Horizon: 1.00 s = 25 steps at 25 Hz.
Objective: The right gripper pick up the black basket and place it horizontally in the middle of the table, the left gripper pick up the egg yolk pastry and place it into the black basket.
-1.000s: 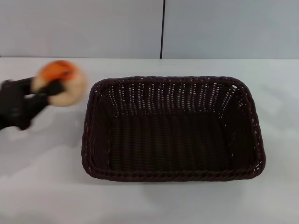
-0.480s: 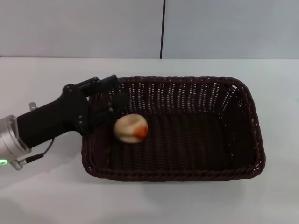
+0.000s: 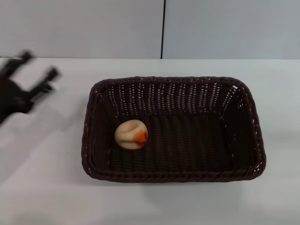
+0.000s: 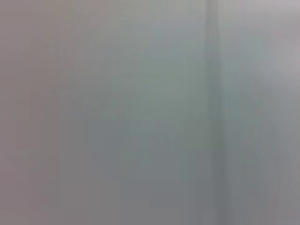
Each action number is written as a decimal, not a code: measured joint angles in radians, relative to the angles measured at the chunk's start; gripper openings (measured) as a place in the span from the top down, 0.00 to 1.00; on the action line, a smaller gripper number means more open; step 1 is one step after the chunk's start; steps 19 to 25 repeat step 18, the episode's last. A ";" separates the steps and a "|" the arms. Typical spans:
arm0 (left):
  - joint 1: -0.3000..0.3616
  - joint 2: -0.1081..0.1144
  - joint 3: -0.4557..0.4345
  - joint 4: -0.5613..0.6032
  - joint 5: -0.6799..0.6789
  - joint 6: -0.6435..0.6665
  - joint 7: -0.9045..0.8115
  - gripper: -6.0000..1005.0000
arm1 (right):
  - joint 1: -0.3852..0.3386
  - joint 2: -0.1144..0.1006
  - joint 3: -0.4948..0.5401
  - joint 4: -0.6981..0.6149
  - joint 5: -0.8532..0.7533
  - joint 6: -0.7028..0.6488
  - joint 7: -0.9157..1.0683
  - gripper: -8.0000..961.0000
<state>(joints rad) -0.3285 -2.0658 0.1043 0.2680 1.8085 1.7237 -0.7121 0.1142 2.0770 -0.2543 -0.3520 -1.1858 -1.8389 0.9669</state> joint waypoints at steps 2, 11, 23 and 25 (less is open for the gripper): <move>0.042 0.003 -0.090 -0.048 -0.042 -0.009 0.084 0.19 | 0.005 0.001 0.074 0.093 0.001 0.001 -0.123 0.23; 0.152 -0.001 -0.300 -0.223 -0.070 -0.037 0.314 0.19 | 0.049 0.003 0.239 0.345 -0.006 0.023 -0.456 0.23; 0.182 -0.002 -0.302 -0.246 -0.069 -0.046 0.316 0.19 | 0.069 0.003 0.237 0.350 -0.009 0.047 -0.461 0.23; 0.182 -0.002 -0.302 -0.246 -0.069 -0.046 0.316 0.19 | 0.069 0.003 0.237 0.350 -0.009 0.047 -0.461 0.23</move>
